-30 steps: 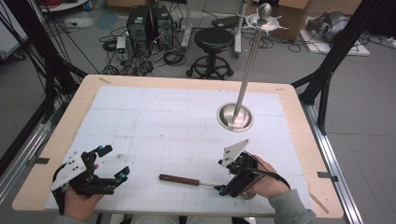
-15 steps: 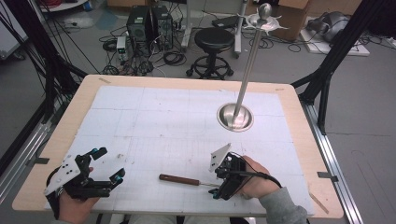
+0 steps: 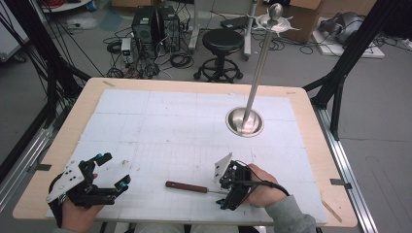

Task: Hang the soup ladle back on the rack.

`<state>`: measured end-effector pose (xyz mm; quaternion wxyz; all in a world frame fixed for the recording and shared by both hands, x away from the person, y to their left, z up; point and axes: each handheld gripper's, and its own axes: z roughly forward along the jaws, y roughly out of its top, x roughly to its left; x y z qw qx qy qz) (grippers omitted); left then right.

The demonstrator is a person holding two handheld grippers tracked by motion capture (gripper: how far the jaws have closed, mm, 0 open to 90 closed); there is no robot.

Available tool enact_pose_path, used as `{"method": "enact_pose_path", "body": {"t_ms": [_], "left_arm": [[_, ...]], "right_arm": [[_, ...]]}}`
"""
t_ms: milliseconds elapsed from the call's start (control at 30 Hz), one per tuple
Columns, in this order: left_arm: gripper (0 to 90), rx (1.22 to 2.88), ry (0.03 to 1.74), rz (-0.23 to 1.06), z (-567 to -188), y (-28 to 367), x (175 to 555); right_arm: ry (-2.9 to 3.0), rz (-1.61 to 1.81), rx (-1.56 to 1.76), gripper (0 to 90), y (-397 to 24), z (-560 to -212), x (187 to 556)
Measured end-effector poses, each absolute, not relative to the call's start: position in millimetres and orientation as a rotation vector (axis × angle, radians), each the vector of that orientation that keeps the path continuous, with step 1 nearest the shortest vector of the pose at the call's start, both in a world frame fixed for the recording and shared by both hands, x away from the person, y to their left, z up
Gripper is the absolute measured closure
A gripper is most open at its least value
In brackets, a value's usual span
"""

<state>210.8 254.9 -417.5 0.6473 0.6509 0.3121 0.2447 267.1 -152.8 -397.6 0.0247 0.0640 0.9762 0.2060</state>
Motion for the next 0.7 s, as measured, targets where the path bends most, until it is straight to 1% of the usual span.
{"method": "enact_pose_path", "body": {"t_ms": [100, 300, 433, 533, 700], "left_arm": [[1.9, 1.478, 0.713, 0.56, -418, 256, 210], [1.9, 1.478, 0.716, 0.566, -417, 258, 208], [1.9, 1.474, 0.72, 0.571, -417, 260, 206], [1.9, 1.47, 0.728, 0.568, -418, 260, 207], [1.9, 1.478, 0.717, 0.563, -418, 257, 208]], "right_arm": [[3.032, 0.595, 0.193, 16.7, -150, -401, 268], [3.049, 0.52, 0.148, 21.1, -142, -409, 268], [3.073, 0.484, 0.131, 30.8, -138, -412, 268], [3.088, 0.465, 0.123, 36.5, -137, -413, 268], [3.087, 0.45, 0.145, 41.0, -137, -413, 266]]}}
